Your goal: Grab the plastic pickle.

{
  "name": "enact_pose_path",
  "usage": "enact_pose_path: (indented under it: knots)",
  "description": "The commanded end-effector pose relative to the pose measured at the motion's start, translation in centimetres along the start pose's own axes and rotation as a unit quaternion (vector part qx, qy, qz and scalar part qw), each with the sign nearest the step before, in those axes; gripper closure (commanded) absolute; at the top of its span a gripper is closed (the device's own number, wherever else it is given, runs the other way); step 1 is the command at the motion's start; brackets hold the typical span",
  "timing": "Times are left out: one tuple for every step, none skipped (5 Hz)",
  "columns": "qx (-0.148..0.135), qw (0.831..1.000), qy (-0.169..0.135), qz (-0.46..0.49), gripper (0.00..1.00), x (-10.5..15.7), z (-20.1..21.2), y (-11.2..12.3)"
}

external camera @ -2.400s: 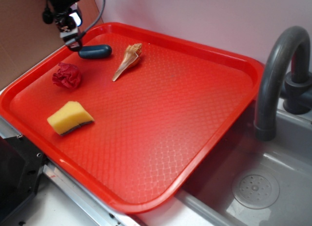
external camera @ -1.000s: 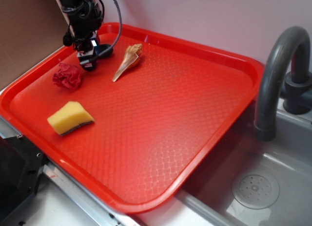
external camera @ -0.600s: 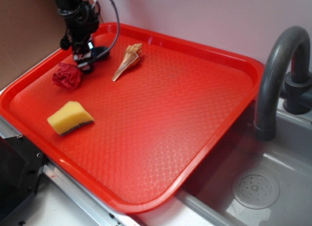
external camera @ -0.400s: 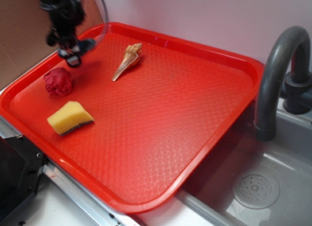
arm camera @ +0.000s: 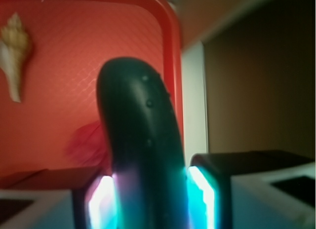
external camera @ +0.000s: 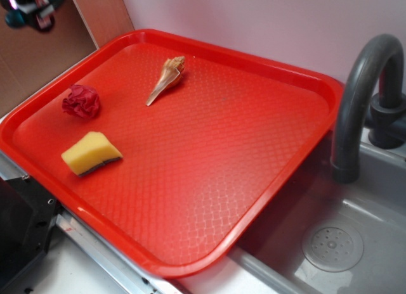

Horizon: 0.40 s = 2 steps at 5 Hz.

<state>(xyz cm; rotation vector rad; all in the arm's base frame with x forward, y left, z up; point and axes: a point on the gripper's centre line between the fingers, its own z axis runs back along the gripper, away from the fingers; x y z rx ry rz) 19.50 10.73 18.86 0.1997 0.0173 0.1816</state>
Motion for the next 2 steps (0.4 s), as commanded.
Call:
enact_pose_path:
  knots:
    - [-0.088,0.993,0.018,0.077,1.0,-0.6,3.4,-4.7]
    - [-0.106,0.994,-0.015,0.038,1.0,-0.6,2.8,-6.0]
